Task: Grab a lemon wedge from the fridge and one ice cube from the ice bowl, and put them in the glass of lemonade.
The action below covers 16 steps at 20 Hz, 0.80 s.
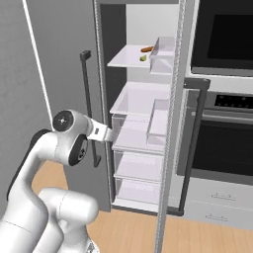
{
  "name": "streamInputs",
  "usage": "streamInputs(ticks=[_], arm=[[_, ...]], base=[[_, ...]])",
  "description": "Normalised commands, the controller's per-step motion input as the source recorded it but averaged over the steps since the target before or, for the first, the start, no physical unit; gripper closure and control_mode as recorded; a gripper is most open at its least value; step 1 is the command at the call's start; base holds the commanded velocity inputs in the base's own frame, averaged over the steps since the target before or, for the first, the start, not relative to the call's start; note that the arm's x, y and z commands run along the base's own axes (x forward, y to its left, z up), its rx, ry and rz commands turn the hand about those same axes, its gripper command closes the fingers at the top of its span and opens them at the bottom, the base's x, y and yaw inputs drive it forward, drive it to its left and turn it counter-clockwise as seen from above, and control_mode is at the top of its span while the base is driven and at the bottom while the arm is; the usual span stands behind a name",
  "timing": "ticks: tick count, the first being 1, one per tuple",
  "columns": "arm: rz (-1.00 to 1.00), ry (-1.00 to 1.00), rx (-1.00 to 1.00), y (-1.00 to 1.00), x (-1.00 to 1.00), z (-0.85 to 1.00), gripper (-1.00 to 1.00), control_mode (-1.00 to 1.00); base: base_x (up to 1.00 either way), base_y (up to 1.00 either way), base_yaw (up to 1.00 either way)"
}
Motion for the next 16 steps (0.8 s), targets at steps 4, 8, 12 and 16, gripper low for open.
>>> streamInputs(ticks=[4, 8, 12, 16], arm=[[0.0, 0.0, 0.0, 0.0, 0.0, 0.0, -1.0, 1.0], [0.0, 0.0, 0.0, 0.0, 0.0, 0.0, -1.0, 1.0], [0.0, 0.0, 0.0, 0.0, 0.0, 0.0, -1.0, 1.0], [0.0, 0.0, 0.0, 0.0, 0.0, 0.0, -1.0, 1.0]], base=[[0.43, -0.49, 0.0], [0.62, -0.48, 0.0], [0.79, -0.2, 0.0], [0.87, -0.03, -0.02]])
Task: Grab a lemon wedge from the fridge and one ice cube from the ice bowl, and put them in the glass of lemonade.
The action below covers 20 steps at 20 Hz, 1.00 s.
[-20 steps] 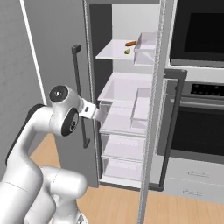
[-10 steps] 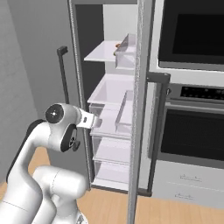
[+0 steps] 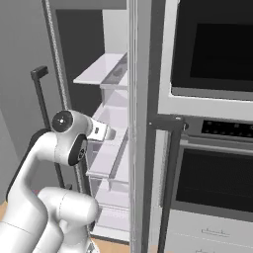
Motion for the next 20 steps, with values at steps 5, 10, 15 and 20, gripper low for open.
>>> streamInputs(ticks=[5, 10, 15, 20], arm=[[0.0, 0.0, 0.0, 0.0, 0.0, 0.0, -1.0, 1.0], [-0.03, -0.05, 0.0, 0.05, 0.05, 0.49, -1.0, -1.0], [0.0, 0.0, 0.0, 0.1, -0.58, 1.0, -1.0, -1.0], [0.06, 0.01, 0.0, 0.0, -0.11, 1.0, -1.0, -1.0]], base=[[0.8, 0.0, -0.03], [0.25, 0.0, -0.04], [0.0, 0.0, 0.0], [0.0, 0.0, 0.0]])
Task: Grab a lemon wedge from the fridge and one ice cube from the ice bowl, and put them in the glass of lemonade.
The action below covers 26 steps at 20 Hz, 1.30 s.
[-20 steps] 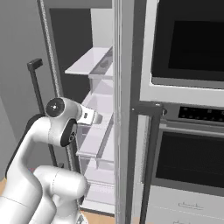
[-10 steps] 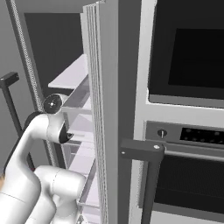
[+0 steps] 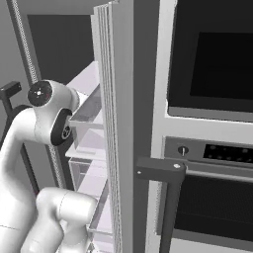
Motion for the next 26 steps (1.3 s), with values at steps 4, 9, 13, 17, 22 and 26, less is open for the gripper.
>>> streamInputs(ticks=[4, 9, 13, 17, 22, 26], arm=[[0.13, 0.17, 0.04, -0.02, 0.55, 0.66, -1.0, -1.0], [0.01, -0.08, -0.05, 0.04, 0.03, 0.01, -1.0, -1.0], [0.0, -0.07, -0.08, 0.0, 0.56, -0.15, -1.0, -1.0], [-0.01, 0.0, -0.03, 0.0, 0.76, -0.21, -1.0, -1.0], [-0.02, 0.05, 0.0, 0.01, 0.66, -0.03, -1.0, -1.0], [0.0, 0.03, 0.0, 0.0, 0.45, -0.04, -1.0, -1.0]], base=[[0.0, 0.0, 0.0], [0.0, 0.0, 0.0], [0.0, 0.0, 0.0], [0.0, 0.0, 0.0], [0.0, 0.0, 0.0], [0.0, 0.0, 0.0]])
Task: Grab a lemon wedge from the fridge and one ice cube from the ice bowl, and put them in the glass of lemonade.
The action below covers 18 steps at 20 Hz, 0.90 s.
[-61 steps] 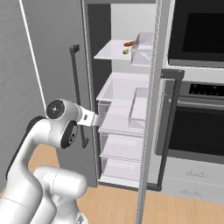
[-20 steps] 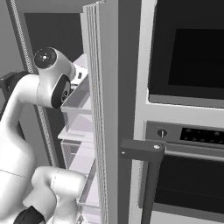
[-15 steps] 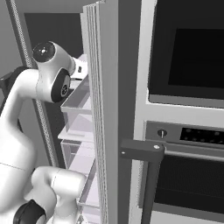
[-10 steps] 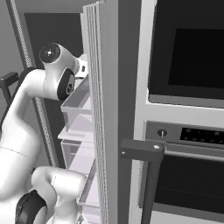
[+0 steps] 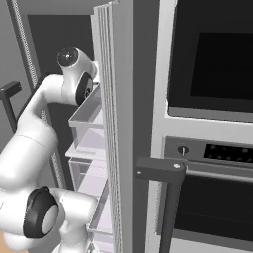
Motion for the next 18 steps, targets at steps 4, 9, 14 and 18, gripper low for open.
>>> streamInputs(ticks=[4, 9, 14, 18], arm=[[0.0, 0.03, 0.0, 0.0, 0.38, -0.18, -1.0, -1.0], [0.0, 0.05, 0.0, 0.0, 0.26, -0.31, -1.0, -1.0], [0.0, 0.01, 0.0, 0.01, 0.3, -0.1, -1.0, -1.0], [0.0, 0.0, 0.0, 0.0, 0.13, -0.1, -1.0, -1.0]], base=[[0.0, 0.0, 0.0], [0.0, 0.0, 0.0], [0.0, 0.0, 0.0], [0.0, 0.0, 0.0]])
